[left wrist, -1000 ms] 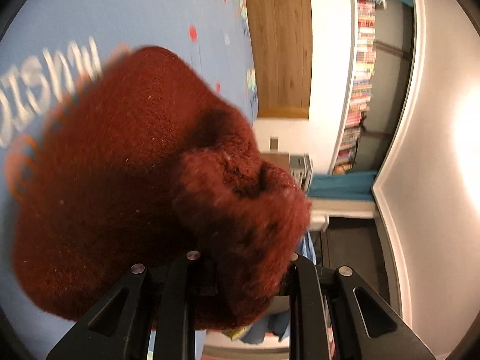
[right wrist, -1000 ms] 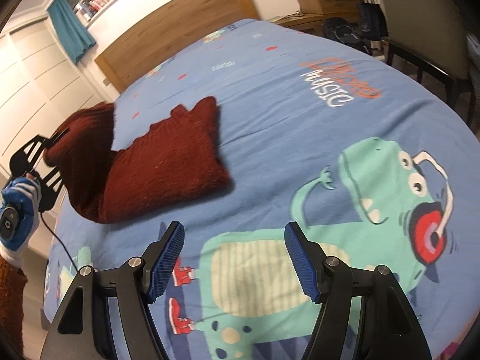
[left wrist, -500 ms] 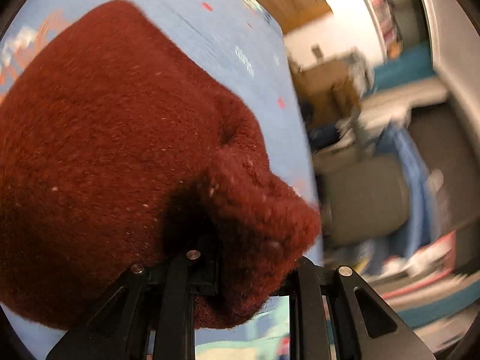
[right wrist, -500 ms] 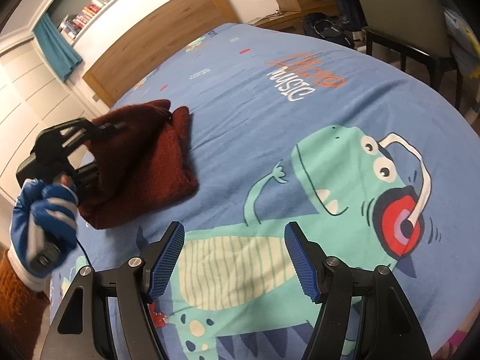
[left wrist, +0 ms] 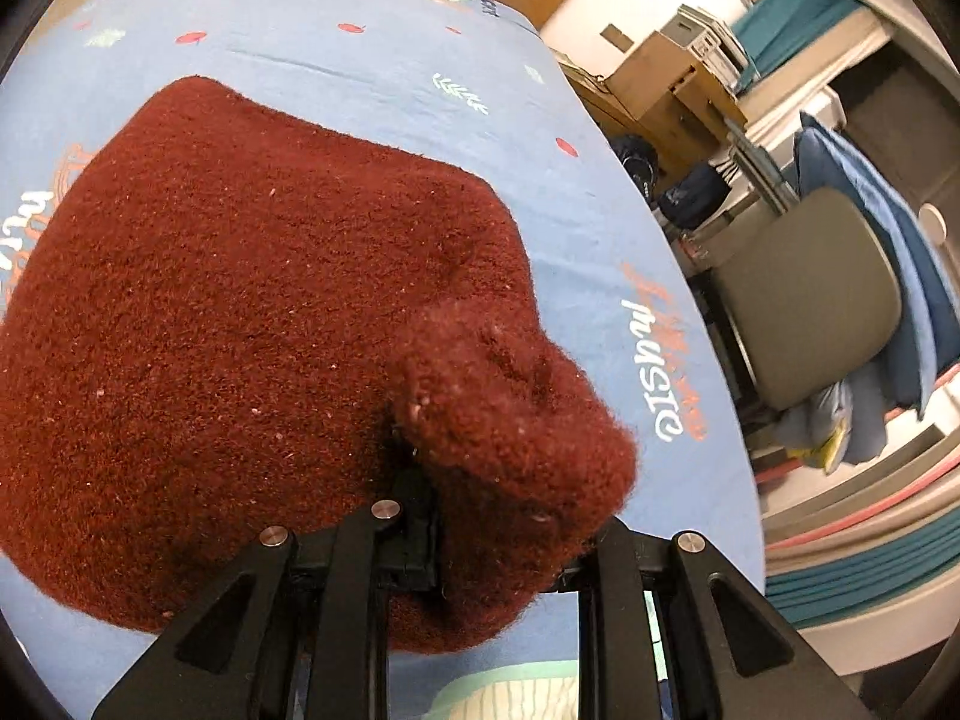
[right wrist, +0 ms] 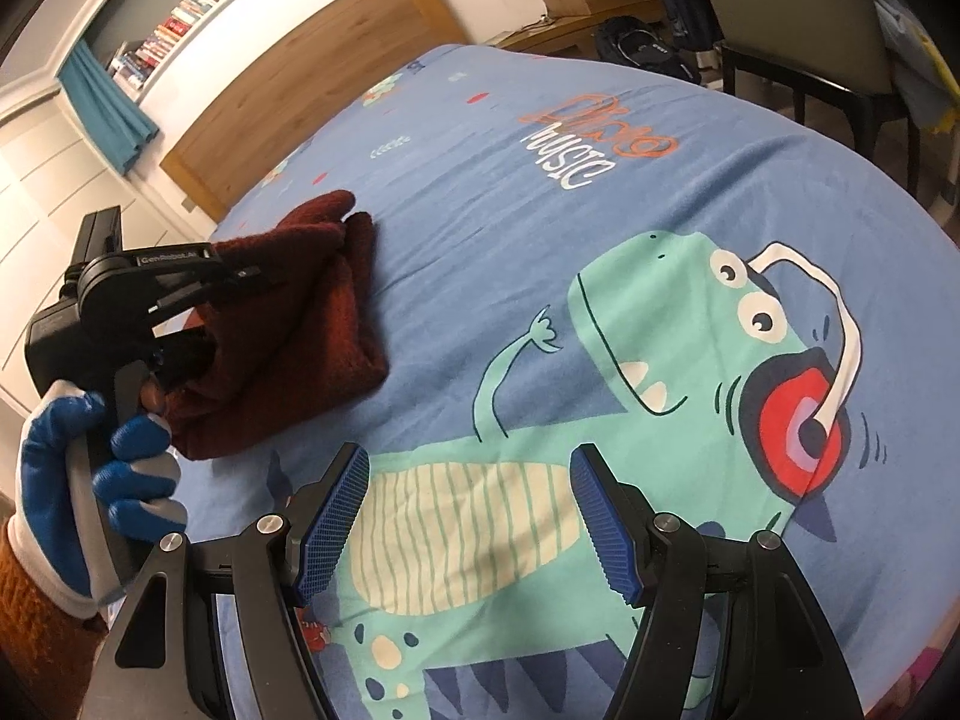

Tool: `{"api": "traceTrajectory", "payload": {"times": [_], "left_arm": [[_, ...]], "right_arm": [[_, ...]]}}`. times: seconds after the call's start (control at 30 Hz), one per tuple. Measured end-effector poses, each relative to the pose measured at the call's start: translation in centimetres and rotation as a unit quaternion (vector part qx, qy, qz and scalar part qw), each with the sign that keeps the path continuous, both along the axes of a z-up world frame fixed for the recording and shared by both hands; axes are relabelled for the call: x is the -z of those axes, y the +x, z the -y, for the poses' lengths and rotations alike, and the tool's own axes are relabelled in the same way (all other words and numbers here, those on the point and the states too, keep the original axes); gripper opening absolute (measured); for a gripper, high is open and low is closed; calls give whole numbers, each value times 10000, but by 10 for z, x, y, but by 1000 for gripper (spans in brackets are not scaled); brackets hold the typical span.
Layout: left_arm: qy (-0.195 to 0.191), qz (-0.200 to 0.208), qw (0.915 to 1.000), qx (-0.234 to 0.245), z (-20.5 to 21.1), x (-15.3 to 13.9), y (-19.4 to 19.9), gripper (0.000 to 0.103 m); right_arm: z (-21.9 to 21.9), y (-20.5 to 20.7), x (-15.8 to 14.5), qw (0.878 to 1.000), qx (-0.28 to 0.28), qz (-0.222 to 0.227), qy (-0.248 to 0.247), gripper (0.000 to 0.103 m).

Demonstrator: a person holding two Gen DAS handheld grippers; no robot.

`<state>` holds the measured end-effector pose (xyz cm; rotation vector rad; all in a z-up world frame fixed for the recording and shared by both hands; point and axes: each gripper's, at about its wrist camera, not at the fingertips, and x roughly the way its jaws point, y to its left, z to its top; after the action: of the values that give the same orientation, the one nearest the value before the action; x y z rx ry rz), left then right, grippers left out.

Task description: Fold small clothes

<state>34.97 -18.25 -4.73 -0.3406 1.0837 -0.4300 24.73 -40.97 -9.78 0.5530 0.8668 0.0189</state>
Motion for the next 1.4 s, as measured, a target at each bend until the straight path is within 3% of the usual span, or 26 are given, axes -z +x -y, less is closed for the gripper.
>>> {"api": "traceTrajectory", "payload": {"times": [0.17,0.37,0.6,0.8,0.97,1.17,1.27,1.4], "left_arm": [[241,-11,9996,138,8,10,-8,23],[-48,24,9988,480,33,0,0,53],[-754,-229,9932,856,30,-3,13,54],[-1057,-28,9873,1188,0,-36,19,54],[-788,396,9883,1242,-47,-62,25,54],[-167,679,9946,760,-115,-64,58,54],[51,692,9949,734,-122,-57,70,54],[469,711,9914,993,-98,-39,81,54]], "right_arm": [[0,1,1,10000,46,-24,9,71],[1,2,-3,10000,57,5,-7,71],[2,1,-12,9999,34,38,-104,71],[-7,13,-36,9992,-146,170,-332,71],[-37,41,-61,9968,-514,374,-477,72],[-97,97,-89,9890,-1162,707,-587,72],[-131,135,-92,9834,-1535,823,-504,72],[-152,184,-73,9827,-1683,661,-396,72]]}}
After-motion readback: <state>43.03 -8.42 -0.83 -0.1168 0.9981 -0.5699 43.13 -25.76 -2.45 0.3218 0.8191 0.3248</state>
